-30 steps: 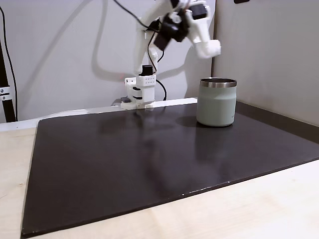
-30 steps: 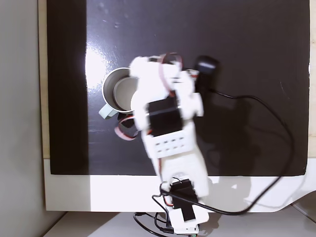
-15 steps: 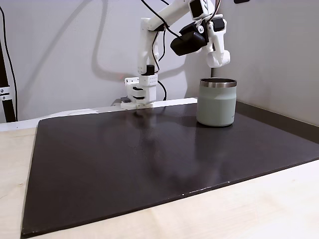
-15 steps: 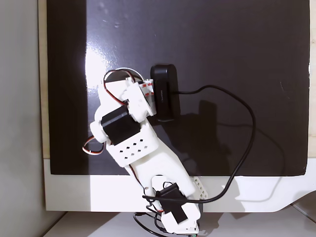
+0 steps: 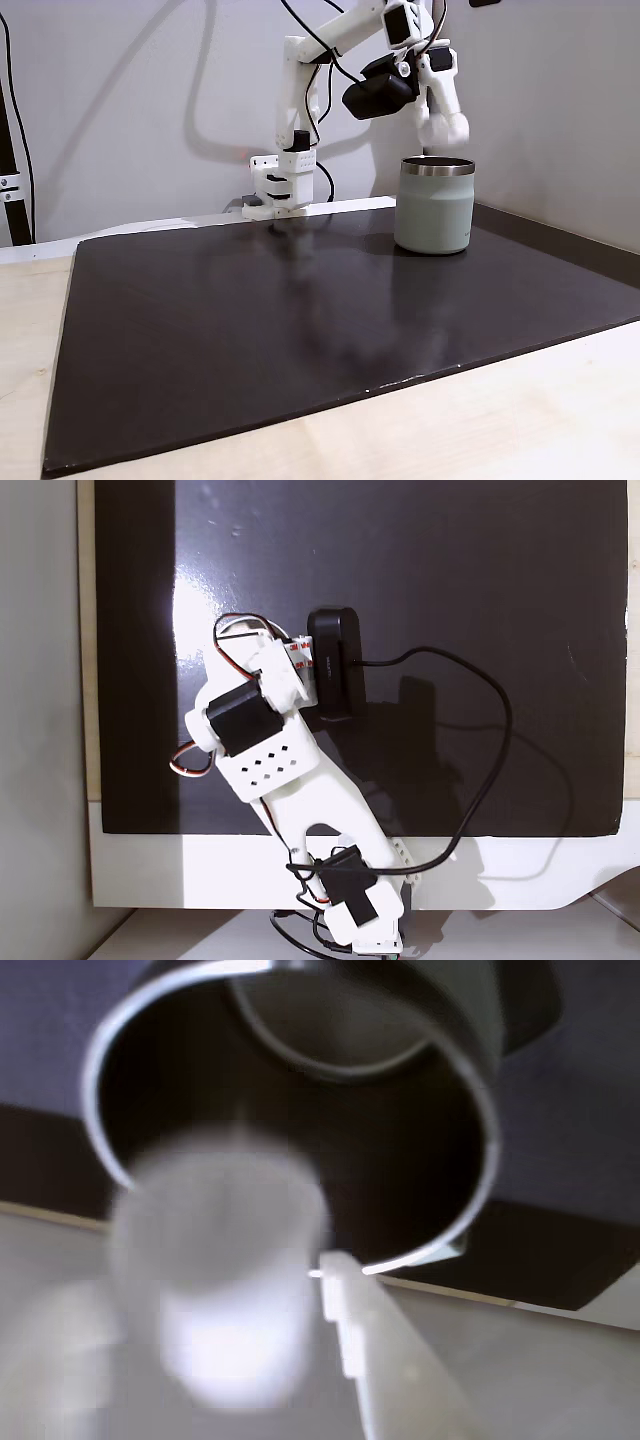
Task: Grasp a gauze and put it in the cup.
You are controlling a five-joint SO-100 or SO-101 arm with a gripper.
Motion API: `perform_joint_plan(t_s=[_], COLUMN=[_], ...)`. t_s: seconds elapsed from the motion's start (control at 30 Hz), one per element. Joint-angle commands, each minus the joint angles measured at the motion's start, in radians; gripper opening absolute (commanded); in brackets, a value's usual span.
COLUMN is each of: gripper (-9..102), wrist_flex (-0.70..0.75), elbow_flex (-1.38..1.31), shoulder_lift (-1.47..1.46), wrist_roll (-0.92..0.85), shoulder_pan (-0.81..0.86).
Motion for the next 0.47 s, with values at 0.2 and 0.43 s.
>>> perform_joint_plan(t_s=[0.2, 0.43], gripper=[47, 46], wrist_flex=[0.008, 0.011], elbow_flex=[-0.012, -0.012], shoulder_lift=[0.015, 0.020], wrist_roll=[0.009, 0.008], shoulder_pan=[-0.018, -0.015])
